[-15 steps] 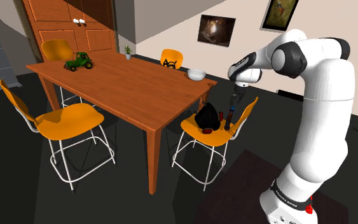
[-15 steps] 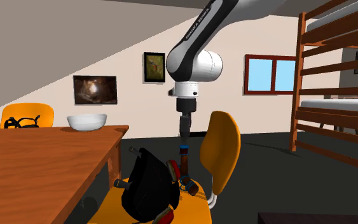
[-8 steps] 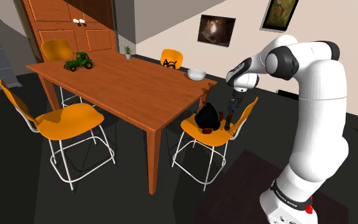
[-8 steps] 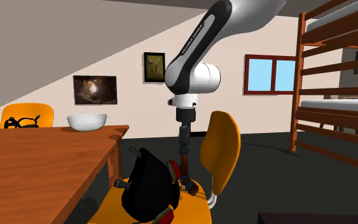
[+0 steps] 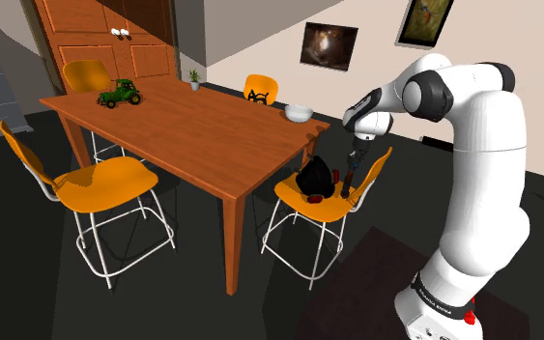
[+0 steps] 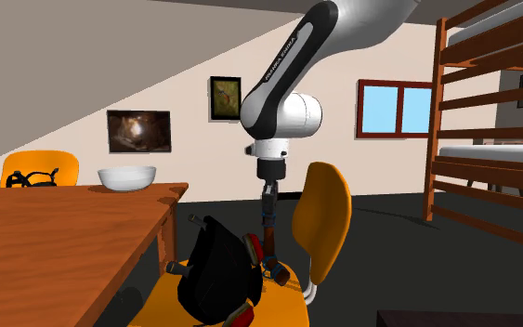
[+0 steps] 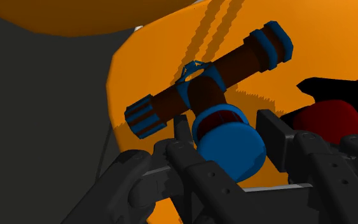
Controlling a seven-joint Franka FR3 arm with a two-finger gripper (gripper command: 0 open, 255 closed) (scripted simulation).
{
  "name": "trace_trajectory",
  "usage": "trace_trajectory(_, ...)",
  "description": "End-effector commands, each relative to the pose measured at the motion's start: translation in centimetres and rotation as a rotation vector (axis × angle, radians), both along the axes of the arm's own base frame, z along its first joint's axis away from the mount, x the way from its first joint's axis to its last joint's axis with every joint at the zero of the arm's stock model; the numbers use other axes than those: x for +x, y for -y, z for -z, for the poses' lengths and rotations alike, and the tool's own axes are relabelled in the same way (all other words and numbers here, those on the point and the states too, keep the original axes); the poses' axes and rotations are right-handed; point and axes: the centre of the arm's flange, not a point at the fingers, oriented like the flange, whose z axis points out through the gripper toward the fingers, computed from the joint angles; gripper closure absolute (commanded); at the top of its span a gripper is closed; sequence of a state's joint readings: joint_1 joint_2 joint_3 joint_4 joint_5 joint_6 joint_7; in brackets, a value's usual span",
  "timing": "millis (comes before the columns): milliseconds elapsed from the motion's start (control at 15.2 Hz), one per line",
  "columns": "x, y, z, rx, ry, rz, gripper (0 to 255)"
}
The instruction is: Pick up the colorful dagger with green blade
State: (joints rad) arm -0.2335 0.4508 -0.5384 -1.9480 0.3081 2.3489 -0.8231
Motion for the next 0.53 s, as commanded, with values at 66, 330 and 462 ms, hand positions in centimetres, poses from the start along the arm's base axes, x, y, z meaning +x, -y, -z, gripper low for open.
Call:
trace_trajectory(66,-0.1,0.1,0.1,0.000,-0.002,0.001,255)
trace_trajectory(330,-0.1,0.0,-1.5,0.000,-0.002,0.001,255)
trace_trajectory(462,-0.1,0.0,-2.6,0.000,-0.002,0.001,255)
